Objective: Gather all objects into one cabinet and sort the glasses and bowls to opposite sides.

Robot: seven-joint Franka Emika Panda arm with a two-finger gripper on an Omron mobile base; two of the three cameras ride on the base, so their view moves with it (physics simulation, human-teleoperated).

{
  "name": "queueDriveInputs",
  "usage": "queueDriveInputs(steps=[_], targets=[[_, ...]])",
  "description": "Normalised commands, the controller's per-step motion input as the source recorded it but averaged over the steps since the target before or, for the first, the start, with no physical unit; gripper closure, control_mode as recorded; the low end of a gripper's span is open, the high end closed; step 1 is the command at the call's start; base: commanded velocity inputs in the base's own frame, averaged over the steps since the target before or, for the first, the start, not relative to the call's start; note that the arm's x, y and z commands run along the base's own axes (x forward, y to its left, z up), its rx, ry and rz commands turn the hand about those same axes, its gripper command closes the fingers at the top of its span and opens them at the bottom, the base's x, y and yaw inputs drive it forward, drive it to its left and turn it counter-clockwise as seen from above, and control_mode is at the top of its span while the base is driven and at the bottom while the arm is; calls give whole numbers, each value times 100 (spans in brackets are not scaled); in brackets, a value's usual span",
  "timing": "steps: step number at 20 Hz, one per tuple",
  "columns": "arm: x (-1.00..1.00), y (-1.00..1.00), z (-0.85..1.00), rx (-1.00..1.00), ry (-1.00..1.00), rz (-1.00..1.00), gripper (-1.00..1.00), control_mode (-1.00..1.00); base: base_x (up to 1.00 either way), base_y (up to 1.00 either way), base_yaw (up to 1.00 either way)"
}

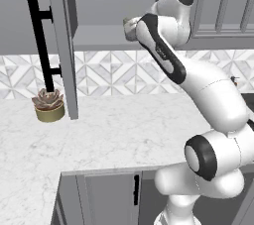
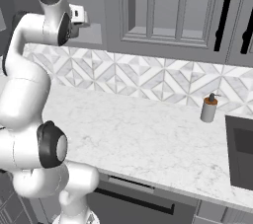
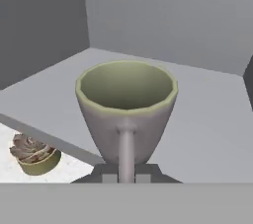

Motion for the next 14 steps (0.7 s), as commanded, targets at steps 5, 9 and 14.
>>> queueDriveInputs(steps=[5, 9, 14], targets=[[-99, 0, 17, 0, 4, 42, 100, -100, 0, 0, 0], [-100, 0, 32, 1, 10, 20, 100, -100, 0, 0, 0], [-100, -4, 5, 4, 1, -4, 100, -100, 0, 0, 0]])
